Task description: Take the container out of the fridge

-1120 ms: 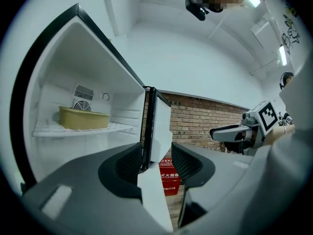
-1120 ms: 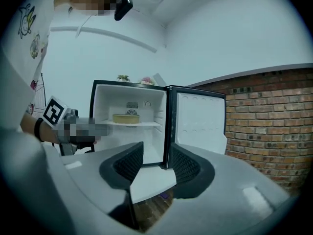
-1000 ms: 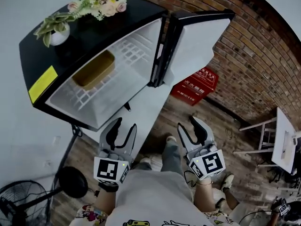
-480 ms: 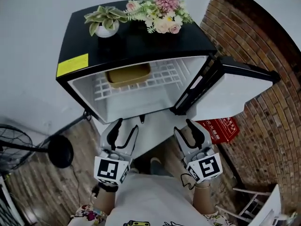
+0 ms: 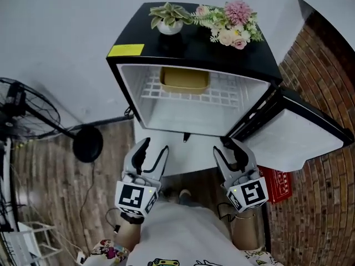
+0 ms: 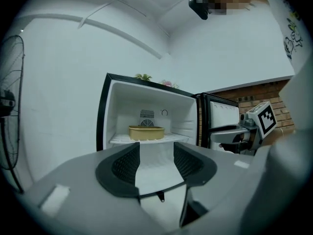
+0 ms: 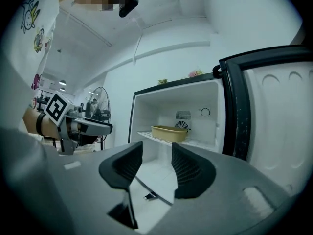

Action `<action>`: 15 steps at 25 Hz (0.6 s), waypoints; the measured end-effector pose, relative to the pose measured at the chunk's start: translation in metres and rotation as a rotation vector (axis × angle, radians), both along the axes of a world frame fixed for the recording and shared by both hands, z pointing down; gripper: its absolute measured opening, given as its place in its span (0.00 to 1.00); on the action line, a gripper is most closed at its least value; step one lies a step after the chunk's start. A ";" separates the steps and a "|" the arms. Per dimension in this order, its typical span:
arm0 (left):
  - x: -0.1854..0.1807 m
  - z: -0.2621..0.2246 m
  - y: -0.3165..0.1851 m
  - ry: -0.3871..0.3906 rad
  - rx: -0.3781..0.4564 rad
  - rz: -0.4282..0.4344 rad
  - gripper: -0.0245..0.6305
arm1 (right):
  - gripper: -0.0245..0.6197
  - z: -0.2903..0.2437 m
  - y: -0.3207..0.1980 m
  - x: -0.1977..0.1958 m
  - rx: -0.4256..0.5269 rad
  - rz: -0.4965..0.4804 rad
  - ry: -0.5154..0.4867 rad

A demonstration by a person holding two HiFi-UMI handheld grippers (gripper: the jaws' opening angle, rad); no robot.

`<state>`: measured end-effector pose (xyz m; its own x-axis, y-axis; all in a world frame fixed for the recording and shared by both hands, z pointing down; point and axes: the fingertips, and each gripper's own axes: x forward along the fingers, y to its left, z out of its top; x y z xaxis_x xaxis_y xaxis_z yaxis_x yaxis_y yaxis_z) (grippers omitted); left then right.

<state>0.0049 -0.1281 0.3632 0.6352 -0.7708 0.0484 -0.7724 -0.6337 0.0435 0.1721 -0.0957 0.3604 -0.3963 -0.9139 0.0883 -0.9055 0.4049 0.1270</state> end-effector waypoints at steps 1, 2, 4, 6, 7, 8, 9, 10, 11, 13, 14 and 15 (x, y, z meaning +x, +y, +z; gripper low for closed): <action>-0.003 0.000 0.003 0.000 0.000 -0.025 0.36 | 0.32 0.000 -0.001 -0.002 0.001 -0.023 -0.002; -0.007 -0.001 0.007 0.000 0.000 -0.048 0.37 | 0.32 0.000 -0.003 -0.004 0.003 -0.043 -0.002; -0.016 -0.002 0.012 -0.003 0.000 -0.090 0.37 | 0.32 -0.002 -0.005 -0.009 0.006 -0.081 0.004; -0.027 -0.002 0.016 -0.007 0.001 -0.131 0.37 | 0.32 -0.003 -0.009 -0.018 0.007 -0.117 0.009; -0.033 -0.003 0.017 -0.009 0.003 -0.151 0.36 | 0.32 -0.003 -0.011 -0.023 0.007 -0.136 0.012; -0.038 -0.003 0.018 -0.009 0.004 -0.167 0.36 | 0.32 -0.003 -0.013 -0.028 0.007 -0.152 0.015; -0.043 -0.003 0.019 -0.007 0.004 -0.179 0.36 | 0.32 -0.004 -0.015 -0.033 0.007 -0.164 0.018; -0.048 -0.003 0.019 -0.006 0.005 -0.189 0.36 | 0.32 -0.004 -0.017 -0.037 0.009 -0.173 0.020; -0.052 -0.003 0.018 -0.004 0.006 -0.195 0.36 | 0.32 -0.005 -0.018 -0.041 0.011 -0.180 0.023; -0.058 -0.003 0.017 0.000 0.007 -0.201 0.36 | 0.32 -0.007 -0.021 -0.050 0.016 -0.193 0.030; -0.060 -0.003 0.016 0.002 0.006 -0.201 0.36 | 0.32 -0.008 -0.023 -0.055 0.019 -0.199 0.034; -0.061 -0.003 0.015 0.003 0.005 -0.199 0.36 | 0.32 -0.009 -0.024 -0.059 0.022 -0.204 0.038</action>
<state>-0.0564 -0.1135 0.3600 0.4706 -0.8813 0.0423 -0.8822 -0.4690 0.0433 0.1135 -0.1200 0.3516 -0.5701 -0.8168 0.0878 -0.7993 0.5762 0.1704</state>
